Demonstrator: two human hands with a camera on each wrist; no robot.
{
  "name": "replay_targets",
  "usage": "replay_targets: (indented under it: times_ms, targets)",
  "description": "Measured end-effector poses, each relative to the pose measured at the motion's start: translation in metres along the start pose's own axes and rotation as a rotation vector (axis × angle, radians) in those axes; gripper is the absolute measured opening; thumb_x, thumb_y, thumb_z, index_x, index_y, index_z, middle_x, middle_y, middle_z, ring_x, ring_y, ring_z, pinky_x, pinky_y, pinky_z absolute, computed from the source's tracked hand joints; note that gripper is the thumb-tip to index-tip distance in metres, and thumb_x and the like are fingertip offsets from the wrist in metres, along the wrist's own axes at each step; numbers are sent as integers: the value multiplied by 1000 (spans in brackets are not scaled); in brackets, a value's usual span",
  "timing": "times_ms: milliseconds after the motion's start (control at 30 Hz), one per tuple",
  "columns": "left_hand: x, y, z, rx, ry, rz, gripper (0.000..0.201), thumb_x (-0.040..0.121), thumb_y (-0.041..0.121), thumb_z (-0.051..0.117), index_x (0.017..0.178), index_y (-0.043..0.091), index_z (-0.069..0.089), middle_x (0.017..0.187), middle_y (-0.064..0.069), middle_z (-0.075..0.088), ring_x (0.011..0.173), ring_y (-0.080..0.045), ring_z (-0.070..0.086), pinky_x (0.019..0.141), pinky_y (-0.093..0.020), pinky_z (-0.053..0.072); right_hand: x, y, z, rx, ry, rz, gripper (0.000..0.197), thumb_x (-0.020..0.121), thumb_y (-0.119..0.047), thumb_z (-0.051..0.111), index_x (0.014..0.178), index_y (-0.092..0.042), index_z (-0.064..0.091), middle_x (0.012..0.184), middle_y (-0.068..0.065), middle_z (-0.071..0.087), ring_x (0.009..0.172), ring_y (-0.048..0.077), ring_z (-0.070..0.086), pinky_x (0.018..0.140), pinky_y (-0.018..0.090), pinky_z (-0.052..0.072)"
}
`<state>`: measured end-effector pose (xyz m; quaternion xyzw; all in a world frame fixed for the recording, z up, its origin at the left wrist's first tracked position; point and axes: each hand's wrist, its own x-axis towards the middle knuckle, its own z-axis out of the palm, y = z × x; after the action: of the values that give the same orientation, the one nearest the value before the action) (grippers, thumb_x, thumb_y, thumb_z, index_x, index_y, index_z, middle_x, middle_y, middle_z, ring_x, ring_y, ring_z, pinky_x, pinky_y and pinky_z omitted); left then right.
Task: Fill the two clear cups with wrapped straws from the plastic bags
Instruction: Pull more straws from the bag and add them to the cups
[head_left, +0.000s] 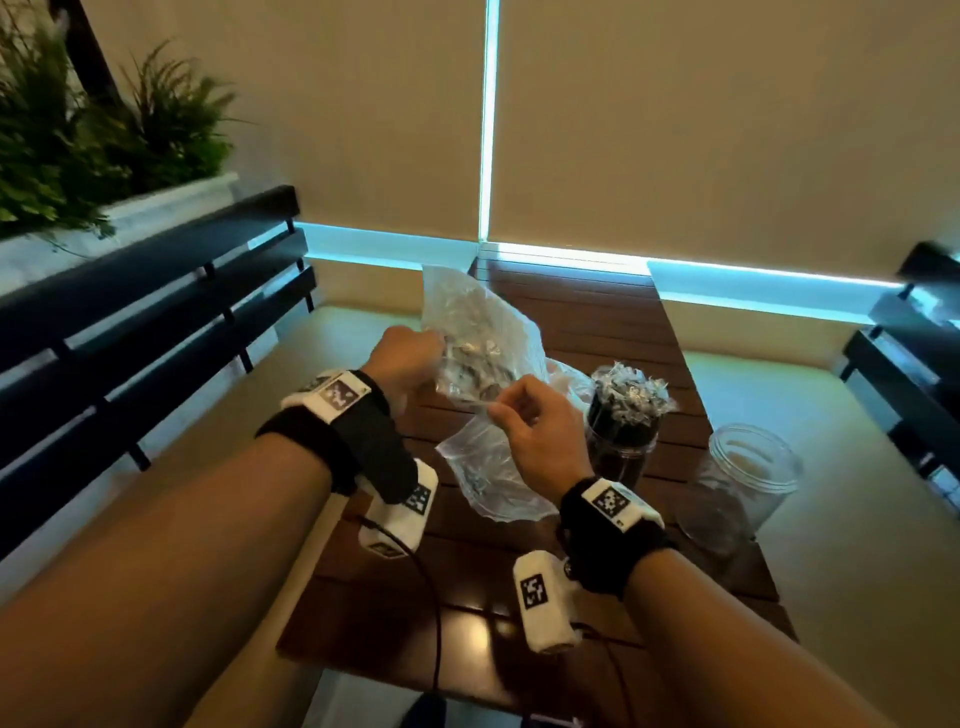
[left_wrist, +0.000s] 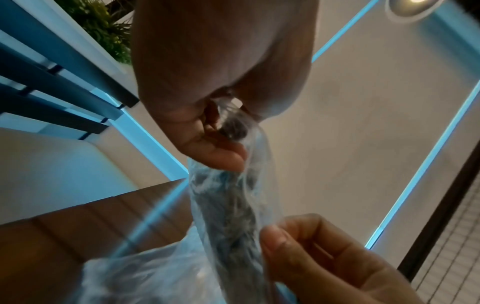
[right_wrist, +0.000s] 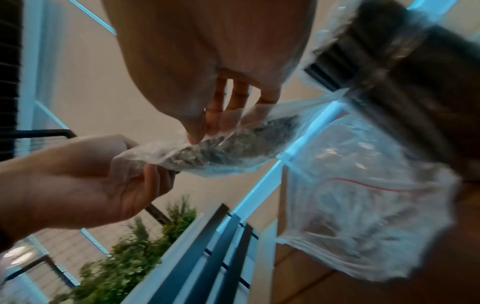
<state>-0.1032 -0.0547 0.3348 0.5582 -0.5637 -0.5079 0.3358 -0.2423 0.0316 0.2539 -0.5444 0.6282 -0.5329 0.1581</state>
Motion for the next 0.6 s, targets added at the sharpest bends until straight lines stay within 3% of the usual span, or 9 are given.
replay_targets:
  times_ms: [67, 167, 233, 267, 333, 400, 500, 600]
  targets:
    - [8, -26, 7, 75, -17, -70, 17, 90, 15, 61, 91, -1, 68, 92, -16, 74, 78, -29, 72, 75, -49, 63, -10, 19, 2, 14, -81, 110, 20, 85, -21, 76, 71, -28, 63, 70, -8, 65, 66, 6, 58, 67, 24, 48]
    - [6, -42, 14, 33, -48, -105, 43, 98, 40, 59, 104, -3, 65, 86, -15, 73, 59, -23, 70, 58, -39, 63, -18, 34, 4, 46, -86, 265, 22, 81, -19, 80, 66, -26, 66, 68, -6, 67, 65, 8, 59, 70, 36, 54]
    - [-2, -42, 16, 53, -107, -22, 60, 89, 63, 59, 105, 5, 64, 90, -12, 76, 69, -24, 74, 65, -43, 64, -17, 32, 3, 136, -42, 347, 21, 81, -20, 81, 66, -22, 66, 66, -6, 65, 65, 10, 59, 67, 36, 53]
    - [-6, -41, 17, 105, -94, 65, 60, 84, 67, 63, 105, 10, 59, 93, -7, 74, 74, -21, 74, 65, -40, 63, -15, 29, 2, 219, -21, 376, 22, 81, -18, 80, 66, -21, 65, 64, -4, 63, 64, 12, 58, 64, 35, 52]
    - [-15, -40, 20, 311, -34, 266, 56, 79, 63, 72, 103, 17, 51, 93, 2, 65, 78, -12, 65, 58, -27, 52, -8, 20, 0, 412, -6, 432, 22, 85, -12, 77, 69, -15, 62, 65, 3, 59, 60, 18, 56, 57, 32, 48]
    - [-20, -40, 27, 442, -40, 360, 46, 79, 57, 74, 91, 17, 55, 86, -1, 66, 76, -17, 64, 57, -28, 47, -1, 9, -5, 536, -34, 492, 20, 88, -7, 71, 73, -13, 60, 65, 4, 61, 57, 16, 56, 50, 27, 47]
    - [-16, -38, 36, 355, -46, 300, 31, 88, 40, 70, 72, 14, 63, 76, -7, 71, 79, -27, 72, 69, -44, 61, 5, 3, -12, 643, -65, 541, 15, 89, -6, 70, 78, -11, 62, 66, 0, 64, 55, 6, 61, 49, 20, 49]
    - [-13, -25, 42, 344, -46, 288, 30, 87, 39, 69, 67, 16, 67, 73, -2, 73, 77, -22, 73, 74, -44, 62, 9, 3, -19, 699, -114, 566, 12, 90, -10, 70, 81, -13, 63, 67, -3, 65, 58, 5, 62, 61, 24, 52]
